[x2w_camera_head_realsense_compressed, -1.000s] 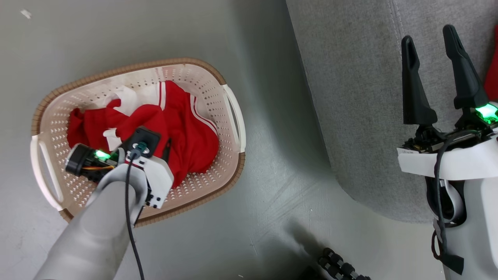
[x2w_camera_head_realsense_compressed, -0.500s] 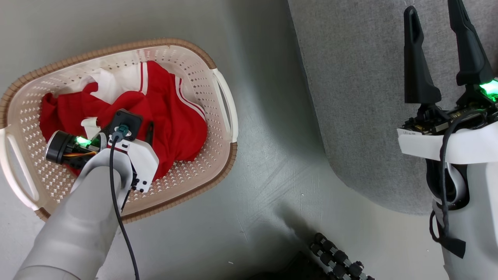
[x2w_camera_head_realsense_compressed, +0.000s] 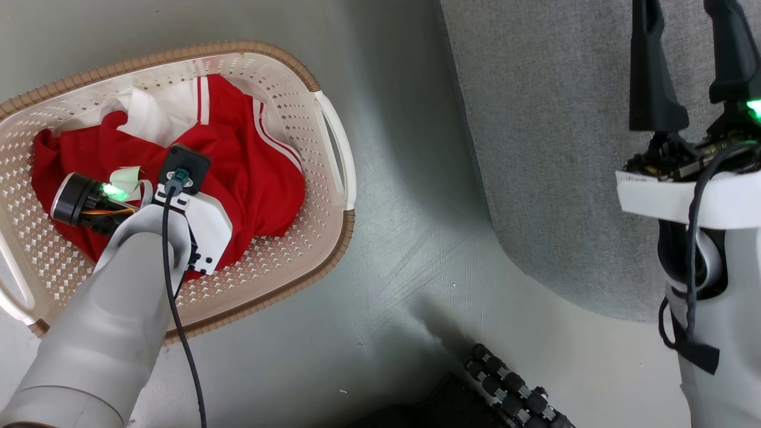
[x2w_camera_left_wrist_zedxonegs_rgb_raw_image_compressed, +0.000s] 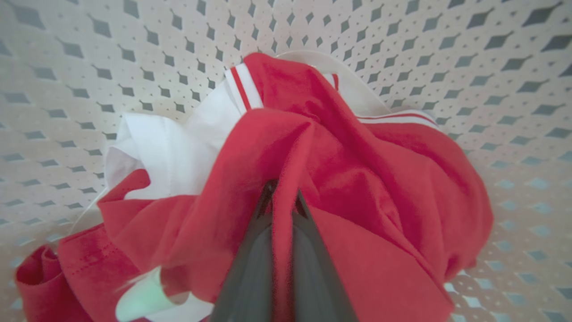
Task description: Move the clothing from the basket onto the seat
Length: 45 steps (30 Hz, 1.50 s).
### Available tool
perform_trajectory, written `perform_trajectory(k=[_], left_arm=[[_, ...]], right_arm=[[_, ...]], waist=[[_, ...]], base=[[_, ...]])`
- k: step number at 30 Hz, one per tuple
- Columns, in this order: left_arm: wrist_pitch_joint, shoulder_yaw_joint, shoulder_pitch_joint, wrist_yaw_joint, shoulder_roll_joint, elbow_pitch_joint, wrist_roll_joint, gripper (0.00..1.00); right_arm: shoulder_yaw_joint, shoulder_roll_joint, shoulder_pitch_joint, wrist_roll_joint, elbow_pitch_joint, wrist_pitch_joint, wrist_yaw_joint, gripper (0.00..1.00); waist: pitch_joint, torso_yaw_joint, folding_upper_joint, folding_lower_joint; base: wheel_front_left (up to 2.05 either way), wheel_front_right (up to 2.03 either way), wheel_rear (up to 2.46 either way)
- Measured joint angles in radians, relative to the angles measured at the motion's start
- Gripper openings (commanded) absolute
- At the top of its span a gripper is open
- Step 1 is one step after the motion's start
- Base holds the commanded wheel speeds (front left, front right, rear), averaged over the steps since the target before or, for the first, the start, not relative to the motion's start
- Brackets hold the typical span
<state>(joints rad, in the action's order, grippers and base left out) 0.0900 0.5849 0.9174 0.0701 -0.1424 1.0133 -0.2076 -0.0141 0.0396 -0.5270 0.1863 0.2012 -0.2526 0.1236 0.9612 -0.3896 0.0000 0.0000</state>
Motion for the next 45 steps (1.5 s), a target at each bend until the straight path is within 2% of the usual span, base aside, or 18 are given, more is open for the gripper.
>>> perform_trajectory(k=[9,23,36,41,45], left_arm=[[0.064,0.022,0.001,-0.03,0.001,-0.034,0.011,0.0],[0.132,0.042,-0.027,-0.039,-0.025,-0.124,0.025,0.0],[0.155,-0.022,-0.051,-0.02,-0.091,-0.288,0.012,0.0],[0.159,-0.047,-0.079,-0.02,-0.118,-0.359,-0.011,0.0],[0.16,-0.077,-0.106,-0.034,-0.117,-0.424,-0.06,0.0]], right_arm=[[-0.005,0.0,-0.037,-0.001,-0.027,-0.003,0.0,1.0],[-0.01,0.001,-0.042,-0.016,-0.084,-0.003,0.0,1.0],[-0.035,0.003,-0.055,-0.086,-0.15,-0.003,0.0,1.0],[-0.053,0.004,-0.054,-0.119,-0.183,-0.003,0.0,1.0],[-0.058,0.004,-0.054,-0.127,-0.208,-0.003,0.0,1.0]], waist=[[-0.013,0.016,0.0,0.0],[-0.073,0.067,0.0001,0.0],[-0.16,0.127,0.0,0.0],[-0.202,0.152,0.0,0.0],[-0.238,0.172,0.0001,0.0]], base=[[0.0,0.0,0.0],[0.0,0.0,0.0],[0.0,0.0,0.0],[0.0,0.0,0.0],[0.0,0.0,0.0]])
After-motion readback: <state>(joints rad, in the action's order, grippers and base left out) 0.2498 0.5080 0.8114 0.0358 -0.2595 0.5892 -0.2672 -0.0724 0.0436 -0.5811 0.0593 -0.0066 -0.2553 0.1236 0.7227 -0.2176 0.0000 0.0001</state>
